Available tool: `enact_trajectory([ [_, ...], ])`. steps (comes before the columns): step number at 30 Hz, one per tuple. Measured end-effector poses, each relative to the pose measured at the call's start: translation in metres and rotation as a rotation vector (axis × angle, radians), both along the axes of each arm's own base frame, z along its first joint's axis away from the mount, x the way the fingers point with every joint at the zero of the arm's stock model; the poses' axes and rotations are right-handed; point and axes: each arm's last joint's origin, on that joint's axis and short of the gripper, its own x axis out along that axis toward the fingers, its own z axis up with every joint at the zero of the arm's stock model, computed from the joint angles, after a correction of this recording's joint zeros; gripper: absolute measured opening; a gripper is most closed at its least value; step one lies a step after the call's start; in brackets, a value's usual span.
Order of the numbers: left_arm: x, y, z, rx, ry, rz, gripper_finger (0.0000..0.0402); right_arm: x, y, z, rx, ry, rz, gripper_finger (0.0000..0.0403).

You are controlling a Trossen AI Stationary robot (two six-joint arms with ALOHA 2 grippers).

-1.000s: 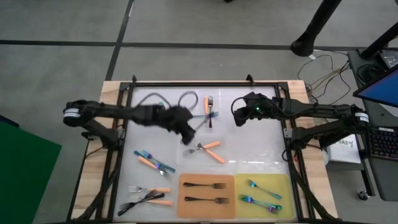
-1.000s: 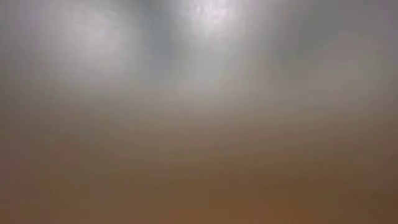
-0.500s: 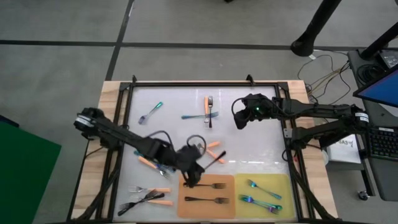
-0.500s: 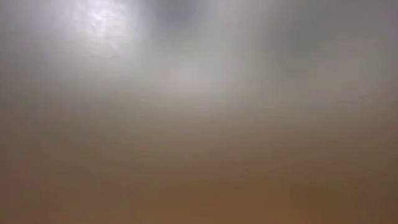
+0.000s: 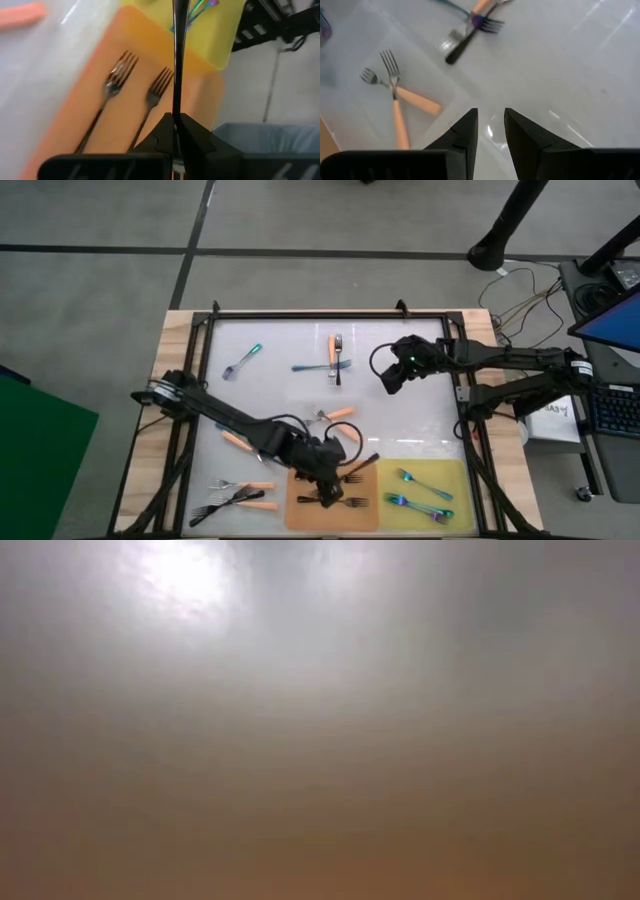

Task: Sort silverware by color (type)
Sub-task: Put the black fork into the orange bin

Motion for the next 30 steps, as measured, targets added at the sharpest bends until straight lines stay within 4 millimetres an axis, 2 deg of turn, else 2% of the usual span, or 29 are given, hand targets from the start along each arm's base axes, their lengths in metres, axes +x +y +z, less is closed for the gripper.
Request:
enact_trajectory([
  [3,-0.009,0.004,0.012,0.082,0.118,0.006,0.0003,-0.001,0.001,-0.001,0.007,0.019,-0.001,0.0086],
  [8,-0.022,0.011,0.017,0.190,0.261,-0.014,0.0021,-0.001,0.001,-0.001,0.000,0.017,0.001,0.0086],
  [15,-0.015,0.001,0.006,0.135,0.173,-0.034,0.0054,0.000,0.001,0.000,-0.009,0.010,0.010,0.0086],
  [19,-0.015,0.001,0.001,0.129,0.182,-0.022,0.0067,0.000,0.001,0.000,-0.017,0.013,0.021,0.0086],
  [30,-0.014,0.001,0.001,0.121,0.181,-0.004,0.0071,0.000,0.001,0.000,-0.023,0.015,0.030,0.0086],
])
